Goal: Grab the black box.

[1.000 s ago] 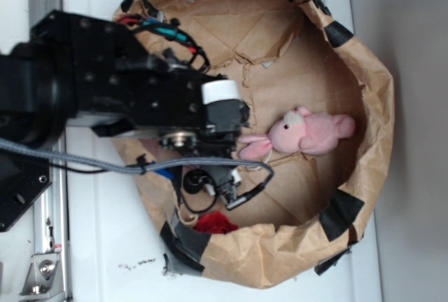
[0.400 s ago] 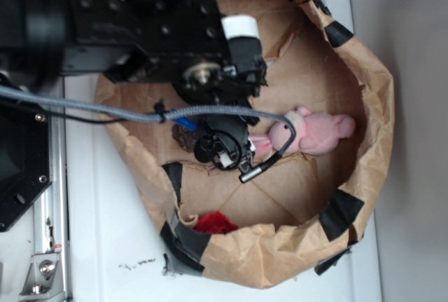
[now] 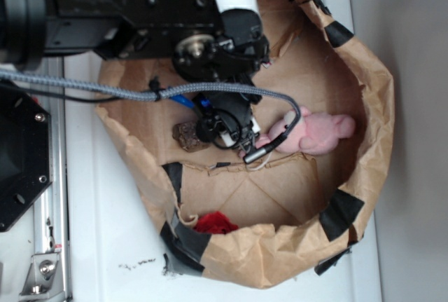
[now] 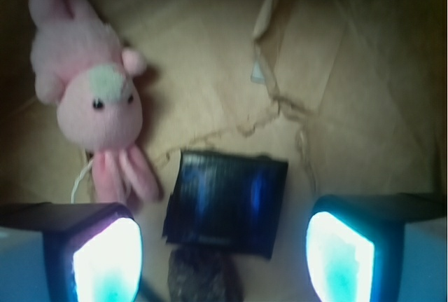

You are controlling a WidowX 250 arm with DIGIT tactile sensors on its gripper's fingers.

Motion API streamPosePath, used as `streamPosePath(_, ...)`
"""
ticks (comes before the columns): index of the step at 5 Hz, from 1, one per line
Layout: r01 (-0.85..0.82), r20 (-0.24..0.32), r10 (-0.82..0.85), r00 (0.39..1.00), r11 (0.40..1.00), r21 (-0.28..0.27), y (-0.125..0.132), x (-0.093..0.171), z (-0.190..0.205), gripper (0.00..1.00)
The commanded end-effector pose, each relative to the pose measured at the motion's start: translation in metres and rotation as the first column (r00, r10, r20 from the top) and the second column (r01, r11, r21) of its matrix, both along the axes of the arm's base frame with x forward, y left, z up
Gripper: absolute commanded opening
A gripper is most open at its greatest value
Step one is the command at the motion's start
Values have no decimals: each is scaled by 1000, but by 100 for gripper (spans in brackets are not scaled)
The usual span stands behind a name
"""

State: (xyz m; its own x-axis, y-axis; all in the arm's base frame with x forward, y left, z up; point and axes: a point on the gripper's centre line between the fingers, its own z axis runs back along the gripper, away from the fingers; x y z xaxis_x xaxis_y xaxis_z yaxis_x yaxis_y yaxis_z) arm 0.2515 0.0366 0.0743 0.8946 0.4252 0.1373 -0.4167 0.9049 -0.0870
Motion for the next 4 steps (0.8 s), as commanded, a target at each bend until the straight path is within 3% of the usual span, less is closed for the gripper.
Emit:
streamPosePath(1,-35,6,35,999,999,40,33,8,-14,100)
streamPosePath(2,-16,-33,16,999,1000,-16,29,2,-28,100)
streamPosePath(4,-47,-66,45,997,998,-29,33,7,-28,100)
